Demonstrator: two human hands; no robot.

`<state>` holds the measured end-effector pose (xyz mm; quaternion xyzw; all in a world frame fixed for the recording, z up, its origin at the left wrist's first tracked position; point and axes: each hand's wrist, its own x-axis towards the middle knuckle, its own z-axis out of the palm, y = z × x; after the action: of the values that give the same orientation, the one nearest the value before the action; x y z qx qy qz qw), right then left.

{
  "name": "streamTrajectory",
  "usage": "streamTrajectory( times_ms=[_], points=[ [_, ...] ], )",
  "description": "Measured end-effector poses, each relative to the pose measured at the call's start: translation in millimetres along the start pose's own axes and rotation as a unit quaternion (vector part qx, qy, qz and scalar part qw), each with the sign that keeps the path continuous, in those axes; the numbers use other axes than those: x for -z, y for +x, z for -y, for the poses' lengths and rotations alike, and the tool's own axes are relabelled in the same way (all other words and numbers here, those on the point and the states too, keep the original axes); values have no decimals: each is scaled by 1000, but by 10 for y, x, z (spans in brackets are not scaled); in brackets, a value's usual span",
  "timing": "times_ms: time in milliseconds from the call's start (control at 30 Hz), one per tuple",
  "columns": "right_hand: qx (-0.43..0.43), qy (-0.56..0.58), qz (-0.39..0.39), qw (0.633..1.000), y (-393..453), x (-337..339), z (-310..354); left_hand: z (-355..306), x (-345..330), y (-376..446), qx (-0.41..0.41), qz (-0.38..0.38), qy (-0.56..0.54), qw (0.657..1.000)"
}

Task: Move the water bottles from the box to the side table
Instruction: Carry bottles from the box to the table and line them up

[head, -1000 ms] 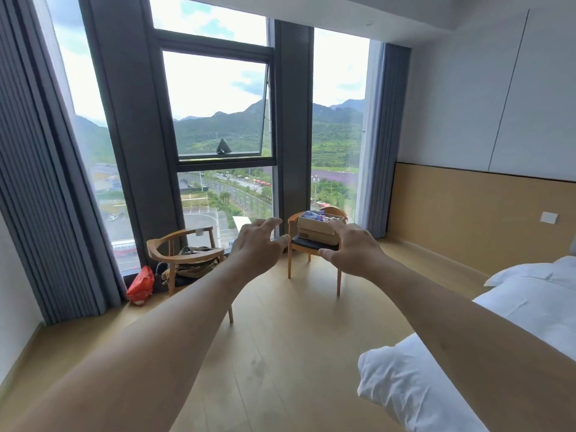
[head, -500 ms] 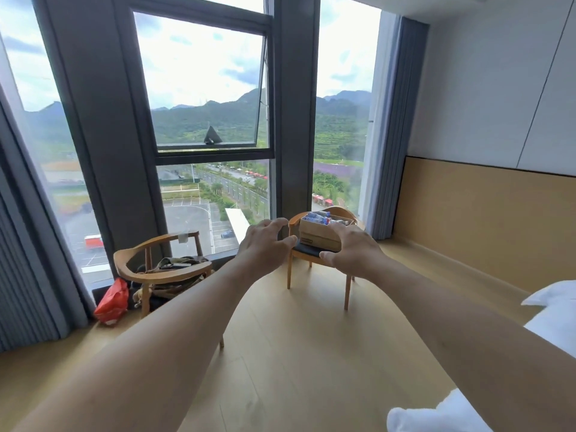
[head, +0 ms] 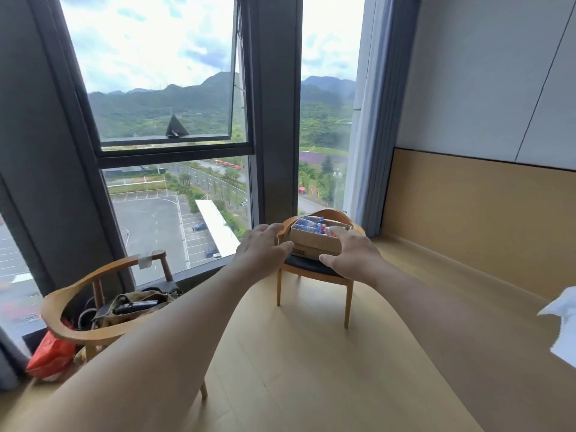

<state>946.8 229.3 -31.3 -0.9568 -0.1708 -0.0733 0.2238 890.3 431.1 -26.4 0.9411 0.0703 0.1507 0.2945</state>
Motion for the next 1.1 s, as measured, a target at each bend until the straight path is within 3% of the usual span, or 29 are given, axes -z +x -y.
streamTrajectory(
  times_ms=[500, 767, 1100],
  points=[
    [12, 53, -11, 998, 3621, -698, -167, 837, -388, 3618, -23, -29, 26, 999],
    [-15, 22, 9, 1000, 5056, -1175, -333, 1243, -852, 5245, -38, 22, 11, 999],
    [-118, 28, -1, 993, 6827, -1744, -768, 1761, -1524, 7366, -102, 82, 15, 991]
  ],
)
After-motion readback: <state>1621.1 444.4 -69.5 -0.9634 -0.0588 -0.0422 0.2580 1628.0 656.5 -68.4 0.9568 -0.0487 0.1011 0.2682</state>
